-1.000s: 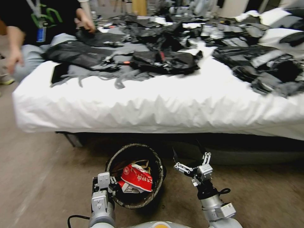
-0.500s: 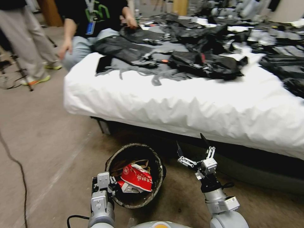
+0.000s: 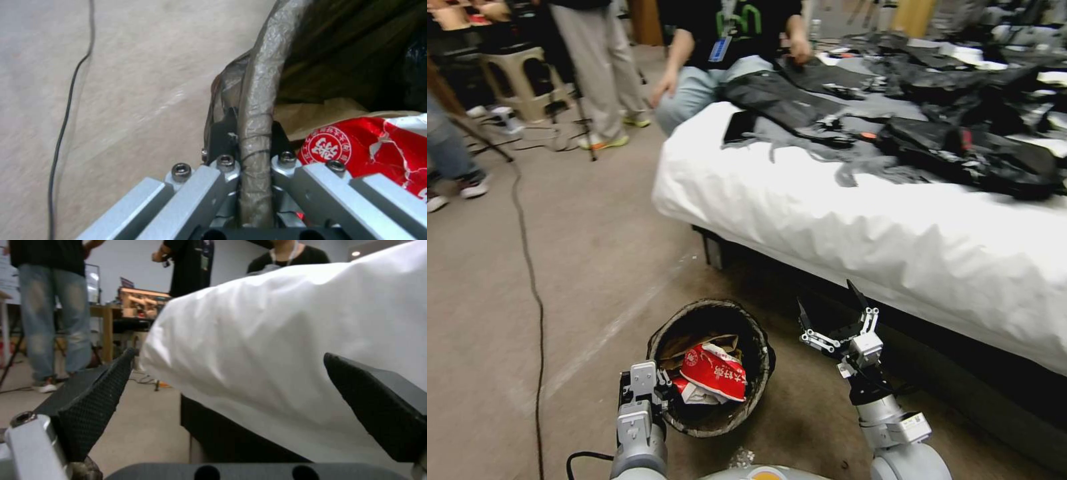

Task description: Pick up the trash bin, then pick up the garbage from the floor and place it into the trash bin.

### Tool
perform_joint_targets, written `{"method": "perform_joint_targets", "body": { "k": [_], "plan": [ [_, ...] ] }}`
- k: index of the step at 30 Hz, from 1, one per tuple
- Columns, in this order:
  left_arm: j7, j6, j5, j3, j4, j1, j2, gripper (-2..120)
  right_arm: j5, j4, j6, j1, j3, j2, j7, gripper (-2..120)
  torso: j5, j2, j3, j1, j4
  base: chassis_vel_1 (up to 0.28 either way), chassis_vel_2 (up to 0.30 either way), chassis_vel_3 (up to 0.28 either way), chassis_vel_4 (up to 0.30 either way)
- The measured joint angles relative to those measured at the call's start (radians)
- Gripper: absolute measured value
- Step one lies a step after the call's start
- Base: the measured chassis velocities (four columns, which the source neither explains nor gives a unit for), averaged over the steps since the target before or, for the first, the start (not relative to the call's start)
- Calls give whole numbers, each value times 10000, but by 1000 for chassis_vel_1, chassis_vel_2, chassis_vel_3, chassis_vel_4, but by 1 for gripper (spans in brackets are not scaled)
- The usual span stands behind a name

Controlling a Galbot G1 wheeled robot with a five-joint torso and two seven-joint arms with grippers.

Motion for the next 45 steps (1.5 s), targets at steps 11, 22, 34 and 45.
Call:
{"method": "perform_joint_targets", "body": {
  "k": [11,22,34,45],
  "plan": [
    [7,-7,-11,-27,-22,10,16,0,-17,4,12,35,-2,-16,-42,100,1,0,0,0,0,130,119,120,123],
    [8,-8,-18,-20,-32,-15,8,0,-28,12,14,79,-9,-31,-73,100,0,0,0,0,0,125,125,125,119],
    [-45,-75,-49,-15,73,-157,12,0,-46,12,-17,204,-33,-27,-73,100,1,0,0,0,1,100,108,102,94],
    [-53,-75,-55,21,108,-183,-15,0,-29,195,10,394,-199,61,520,100,1,0,0,0,-1,0,0,0,0]
  ]
}}
